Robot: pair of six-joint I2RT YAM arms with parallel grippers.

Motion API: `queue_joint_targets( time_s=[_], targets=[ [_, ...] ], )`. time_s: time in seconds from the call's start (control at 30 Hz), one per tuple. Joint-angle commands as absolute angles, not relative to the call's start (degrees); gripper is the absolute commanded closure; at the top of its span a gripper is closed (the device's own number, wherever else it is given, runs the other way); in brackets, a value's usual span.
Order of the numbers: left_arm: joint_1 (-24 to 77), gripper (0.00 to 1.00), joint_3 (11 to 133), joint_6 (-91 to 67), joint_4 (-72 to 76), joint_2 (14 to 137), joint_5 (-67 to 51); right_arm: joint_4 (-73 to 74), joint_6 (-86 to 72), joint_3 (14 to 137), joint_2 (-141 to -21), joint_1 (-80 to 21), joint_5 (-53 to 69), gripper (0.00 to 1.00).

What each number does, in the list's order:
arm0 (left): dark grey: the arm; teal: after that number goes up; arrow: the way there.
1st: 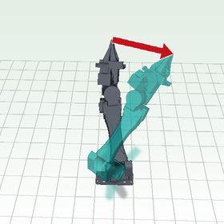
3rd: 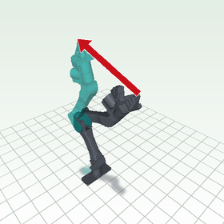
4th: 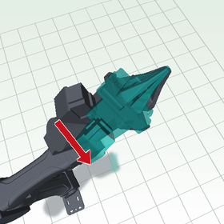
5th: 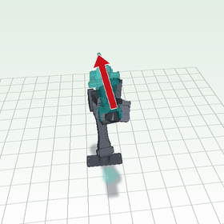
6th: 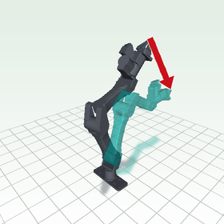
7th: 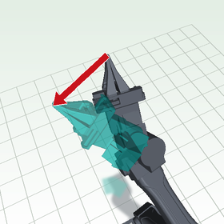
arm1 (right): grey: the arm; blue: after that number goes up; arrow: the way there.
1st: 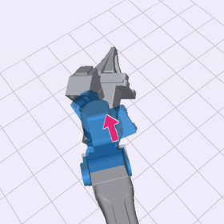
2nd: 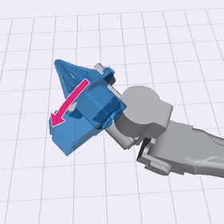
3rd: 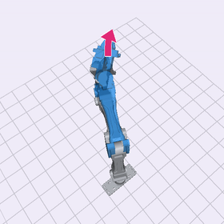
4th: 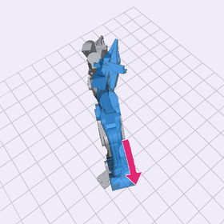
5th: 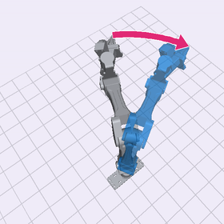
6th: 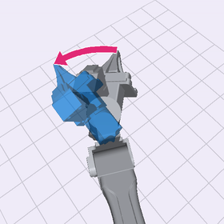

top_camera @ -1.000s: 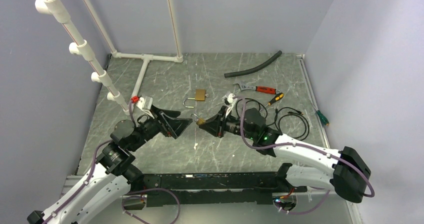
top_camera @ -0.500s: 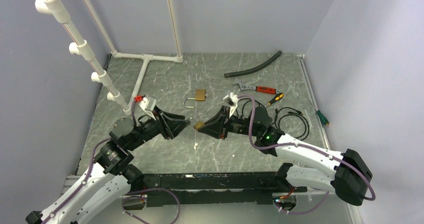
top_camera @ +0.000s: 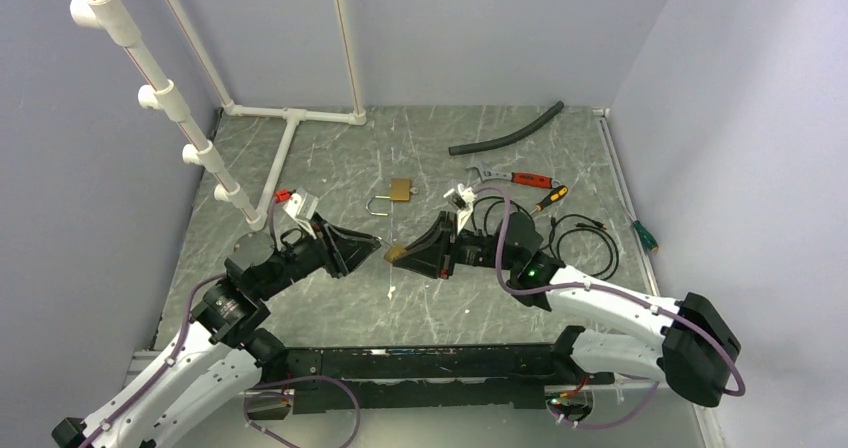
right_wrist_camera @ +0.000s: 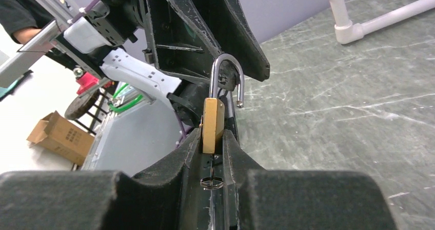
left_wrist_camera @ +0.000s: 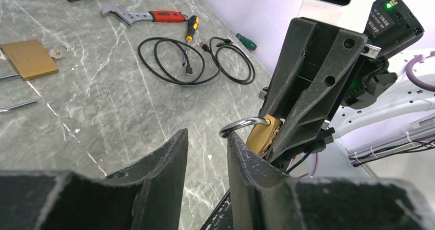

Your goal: Unlock with the key

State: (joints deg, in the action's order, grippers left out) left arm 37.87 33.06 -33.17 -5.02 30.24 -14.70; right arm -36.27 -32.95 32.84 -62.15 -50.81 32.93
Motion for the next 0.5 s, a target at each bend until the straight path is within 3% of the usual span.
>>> queue_joint_targets(
  time_s=[0.0, 0.23, 0.47],
  targets=[
    [37.94, 0.63, 33.4, -32.8, -1.52, 31.3, -13.49, -45.8, -36.12, 35.67, -63.51, -50.76, 36.35, 1.0],
    [37.92, 0.69, 31.79, -35.22, 6.99, 35.55, -11.74, -51.75, -40.31, 35.21, -67.29, -50.8, 38.71, 1.0],
    [38.0, 0.62, 30.63, -35.05, 12.0, 35.74, -11.26, -49.44, -39.12, 35.27, -66.78, -50.8, 37.0, 1.0]
  ],
)
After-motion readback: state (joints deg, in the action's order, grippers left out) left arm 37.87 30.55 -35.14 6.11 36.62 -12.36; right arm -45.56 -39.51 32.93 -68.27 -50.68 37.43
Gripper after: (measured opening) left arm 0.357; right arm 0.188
